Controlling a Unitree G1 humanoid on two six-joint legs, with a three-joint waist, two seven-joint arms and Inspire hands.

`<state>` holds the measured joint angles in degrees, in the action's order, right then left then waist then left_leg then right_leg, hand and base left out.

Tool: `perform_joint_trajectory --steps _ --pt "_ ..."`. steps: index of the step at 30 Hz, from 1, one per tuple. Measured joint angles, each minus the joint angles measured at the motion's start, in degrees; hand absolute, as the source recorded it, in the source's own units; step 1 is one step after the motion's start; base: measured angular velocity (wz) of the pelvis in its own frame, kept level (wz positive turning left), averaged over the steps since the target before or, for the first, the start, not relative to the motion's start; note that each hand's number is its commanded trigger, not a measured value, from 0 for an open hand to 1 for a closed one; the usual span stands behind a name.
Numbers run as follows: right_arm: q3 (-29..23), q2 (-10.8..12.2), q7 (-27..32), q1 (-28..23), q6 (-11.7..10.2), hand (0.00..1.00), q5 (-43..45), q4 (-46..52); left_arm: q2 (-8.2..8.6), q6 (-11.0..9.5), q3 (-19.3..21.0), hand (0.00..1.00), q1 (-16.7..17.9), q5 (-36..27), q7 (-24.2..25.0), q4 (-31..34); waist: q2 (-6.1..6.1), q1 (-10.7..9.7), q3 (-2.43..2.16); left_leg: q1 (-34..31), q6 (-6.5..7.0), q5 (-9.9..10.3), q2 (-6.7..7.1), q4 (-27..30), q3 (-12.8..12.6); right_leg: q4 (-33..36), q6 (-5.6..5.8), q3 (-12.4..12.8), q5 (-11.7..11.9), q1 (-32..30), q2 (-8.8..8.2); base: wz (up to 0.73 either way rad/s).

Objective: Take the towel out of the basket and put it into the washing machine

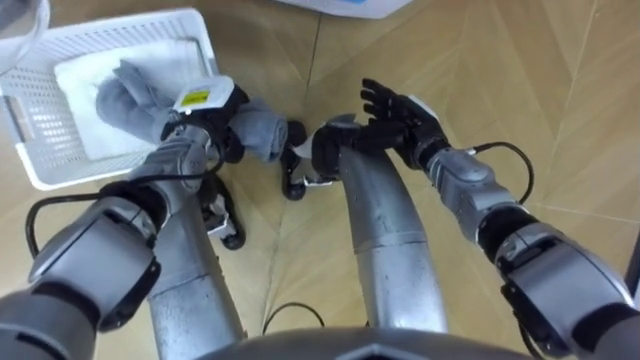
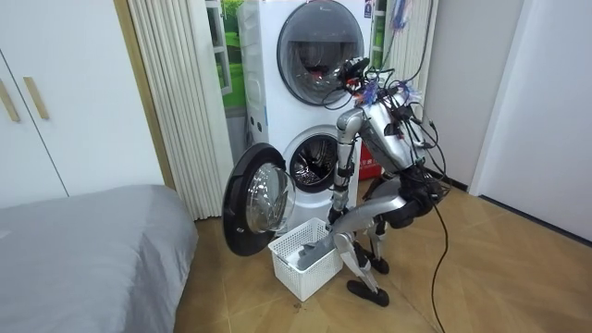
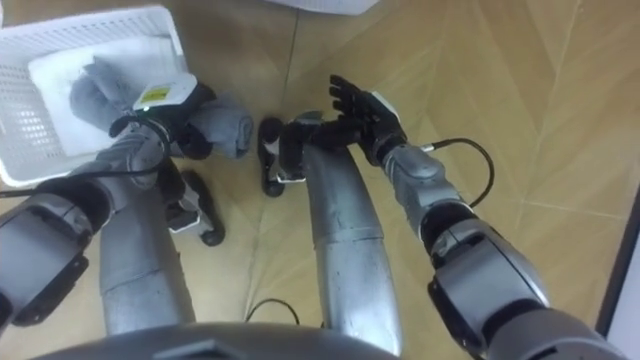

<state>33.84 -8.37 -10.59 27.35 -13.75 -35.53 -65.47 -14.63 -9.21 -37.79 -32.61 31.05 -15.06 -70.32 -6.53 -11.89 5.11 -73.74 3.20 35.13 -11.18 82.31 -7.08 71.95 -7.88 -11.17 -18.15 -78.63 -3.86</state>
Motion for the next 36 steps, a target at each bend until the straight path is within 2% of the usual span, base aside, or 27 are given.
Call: perform_joint_trajectory --steps 3,6,9,11,13,18,21,22,26,27,29,32,33,36 --pt "0.4 0.2 0.0 -1.8 0.0 0.0 -0.3 -0.2 0.67 -0.1 -0.6 1.0 0.3 0.2 -0.1 0.1 0.06 1.2 -0.07 2.8 0.13 -1.1 -0.05 -3.4 -0.4 -3.6 0.32 0.0 1.2 2.9 0.47 -0.01" --pt "0.3 0.6 -0.2 -2.9 0.1 0.0 0.2 -2.0 1.24 -0.2 -0.6 1.0 0.4 0.3 0.7 0.1 0.16 1.4 -0.2 6.6 0.28 -3.3 0.85 -8.8 -0.8 -8.8 0.93 0.0 2.6 7.0 0.46 0.09" --pt "0.2 0.5 -0.9 -3.5 0.2 0.0 0.4 -5.0 2.17 -0.5 -0.6 1.0 1.7 0.1 0.8 -0.2 0.34 2.4 -0.29 11.8 0.67 -5.1 1.03 -14.8 -2.4 -14.6 1.54 0.2 4.1 12.0 0.67 -0.04" --pt "-0.1 0.5 -0.9 -4.3 0.8 0.0 0.4 -6.9 3.23 -0.5 -0.6 1.0 2.4 0.0 0.8 -0.2 1.02 3.2 -0.56 15.6 0.41 -5.8 1.94 -18.5 -2.6 -17.6 1.97 0.2 4.5 15.7 0.55 -0.02" --pt "-0.2 0.5 -0.8 -4.3 1.3 0.0 2.0 -7.6 3.63 -0.5 -0.6 1.0 2.6 0.0 1.0 -0.2 1.45 3.7 -0.66 18.1 0.55 -6.3 2.03 -20.8 -3.2 -19.5 2.28 0.2 4.7 18.0 0.58 0.04" --pt "-0.4 0.2 -2.2 -4.0 1.4 0.0 6.0 -9.9 3.27 -0.5 -0.3 1.0 3.7 -2.0 2.2 0.3 2.4 5.3 -0.61 24.5 0.3 -7.3 3.16 -26.2 -4.0 -23.1 2.51 0.2 4.8 23.5 0.0 0.04" --pt "-1.9 0.1 -2.1 -3.9 1.4 0.0 7.6 -10.1 3.31 -0.8 3.0 1.0 3.7 -5.8 3.0 1.4 2.67 6.7 -0.47 26.7 -0.09 -7.9 3.75 -28.0 -4.0 -24.2 2.54 0.0 4.8 25.4 -0.24 0.04" --pt "-2.1 0.1 -2.1 -3.9 1.4 0.0 8.2 -10.1 3.44 -1.0 4.7 1.0 3.7 -8.8 3.3 1.8 2.73 7.0 -0.43 27.7 -0.12 -8.2 3.91 -28.8 -3.9 -24.7 2.54 -0.1 4.8 26.4 -0.35 0.09" --pt "-3.2 0.0 -2.2 -3.8 1.4 0.0 10.2 -8.7 3.65 -1.8 7.3 1.0 4.4 -22.3 5.8 6.3 2.76 8.3 -0.44 29.7 -0.1 -8.7 4.08 -30.3 -3.8 -26.3 2.66 -0.4 4.8 28.7 -0.35 0.06" --pt "-3.7 0.0 -2.4 -4.0 1.5 0.0 10.6 -8.2 3.77 -2.1 7.6 1.0 4.6 -24.0 6.7 6.9 2.77 8.5 -0.44 29.8 -0.08 -8.7 4.13 -30.4 -3.8 -26.3 2.7 -0.4 4.8 28.8 -0.37 0.0" --pt "-4.4 0.1 -2.7 -4.0 1.4 0.0 11.6 -7.2 4.2 -2.3 7.9 1.0 5.8 -32.6 10.4 10.5 2.76 9.0 -0.44 30.1 -0.02 -8.7 4.2 -30.6 -3.9 -26.4 2.81 -0.4 4.9 29.0 -0.5 0.0" --pt "-5.9 0.4 -2.7 -4.0 1.7 0.0 14.0 -5.5 4.55 -2.6 8.0 1.0 7.9 -42.1 15.7 15.7 2.71 9.4 -0.47 30.0 -0.02 -8.7 4.2 -30.8 -3.8 -26.7 2.83 -0.6 4.9 29.2 -0.5 0.0" --pt "-5.9 0.5 -2.7 -4.0 1.6 0.0 14.0 -5.3 4.76 -2.6 8.1 1.0 8.1 -43.7 16.7 16.3 2.71 9.4 -0.47 30.0 -0.02 -8.7 4.18 -30.8 -3.8 -26.8 2.83 -0.7 4.9 29.2 -0.5 0.04" --pt "-6.5 1.2 -2.6 -4.2 1.9 0.0 14.9 -3.0 6.19 -2.6 7.8 1.0 8.7 -54.3 21.1 17.6 2.47 9.2 -0.62 30.0 -0.05 -8.9 4.11 -31.0 -3.3 -27.3 2.83 -1.6 4.9 29.7 -0.66 0.08"
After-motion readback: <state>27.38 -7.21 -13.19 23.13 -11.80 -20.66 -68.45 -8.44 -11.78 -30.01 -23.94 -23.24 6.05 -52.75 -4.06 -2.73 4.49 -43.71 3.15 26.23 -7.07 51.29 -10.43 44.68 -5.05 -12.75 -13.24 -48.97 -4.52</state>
